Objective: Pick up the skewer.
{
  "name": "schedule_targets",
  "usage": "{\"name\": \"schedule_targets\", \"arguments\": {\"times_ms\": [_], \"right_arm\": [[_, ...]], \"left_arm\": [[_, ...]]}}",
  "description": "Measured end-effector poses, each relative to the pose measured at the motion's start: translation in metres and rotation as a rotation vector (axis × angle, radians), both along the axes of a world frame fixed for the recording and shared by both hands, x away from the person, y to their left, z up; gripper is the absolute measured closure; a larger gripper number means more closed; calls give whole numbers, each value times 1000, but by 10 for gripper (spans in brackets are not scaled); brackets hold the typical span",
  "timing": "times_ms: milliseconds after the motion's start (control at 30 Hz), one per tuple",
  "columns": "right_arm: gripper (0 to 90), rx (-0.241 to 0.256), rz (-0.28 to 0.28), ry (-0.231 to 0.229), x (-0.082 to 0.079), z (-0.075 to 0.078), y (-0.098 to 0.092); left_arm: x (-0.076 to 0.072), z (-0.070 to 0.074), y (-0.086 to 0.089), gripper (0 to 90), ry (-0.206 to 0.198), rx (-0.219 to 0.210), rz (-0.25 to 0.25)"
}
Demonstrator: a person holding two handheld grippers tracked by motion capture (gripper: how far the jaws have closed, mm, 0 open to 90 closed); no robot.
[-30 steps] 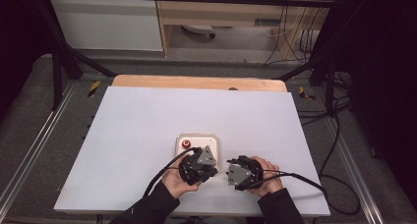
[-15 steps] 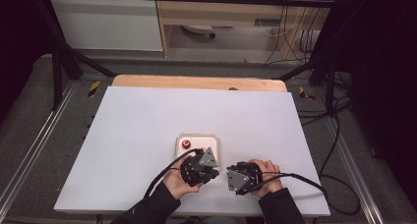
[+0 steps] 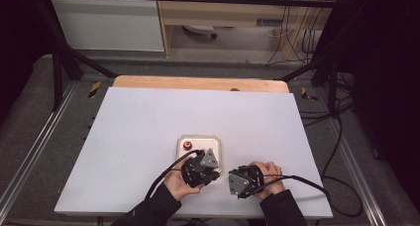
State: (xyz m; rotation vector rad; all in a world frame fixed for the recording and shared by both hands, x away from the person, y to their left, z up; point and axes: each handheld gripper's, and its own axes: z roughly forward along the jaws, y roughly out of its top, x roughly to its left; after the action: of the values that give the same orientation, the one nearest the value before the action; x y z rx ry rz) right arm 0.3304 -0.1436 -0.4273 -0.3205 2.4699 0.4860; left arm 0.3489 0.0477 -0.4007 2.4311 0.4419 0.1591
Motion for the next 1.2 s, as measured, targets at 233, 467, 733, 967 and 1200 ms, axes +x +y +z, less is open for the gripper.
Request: {"name": "schedule_targets", "arguments": {"times_ms": [233,467,733,967,1200], "right_arm": [[886,-61,20,-35,0,5,4],[886,-134,41,-57,-1,7,15],[886,-164,55,-67,-2,7,19],[872,-152,38,-72,-3,8,19],[624,-17,-82,-23,3,15,10]], "left_arm": [[6,7,-3,709,35,85,14],[10,2,-13,781,92,172,-2],[12,-8,-20,871,106,218,-15],[9,-8,-19,881,76,217,-18],[6,-9,-2,881,54,178,0]]}}
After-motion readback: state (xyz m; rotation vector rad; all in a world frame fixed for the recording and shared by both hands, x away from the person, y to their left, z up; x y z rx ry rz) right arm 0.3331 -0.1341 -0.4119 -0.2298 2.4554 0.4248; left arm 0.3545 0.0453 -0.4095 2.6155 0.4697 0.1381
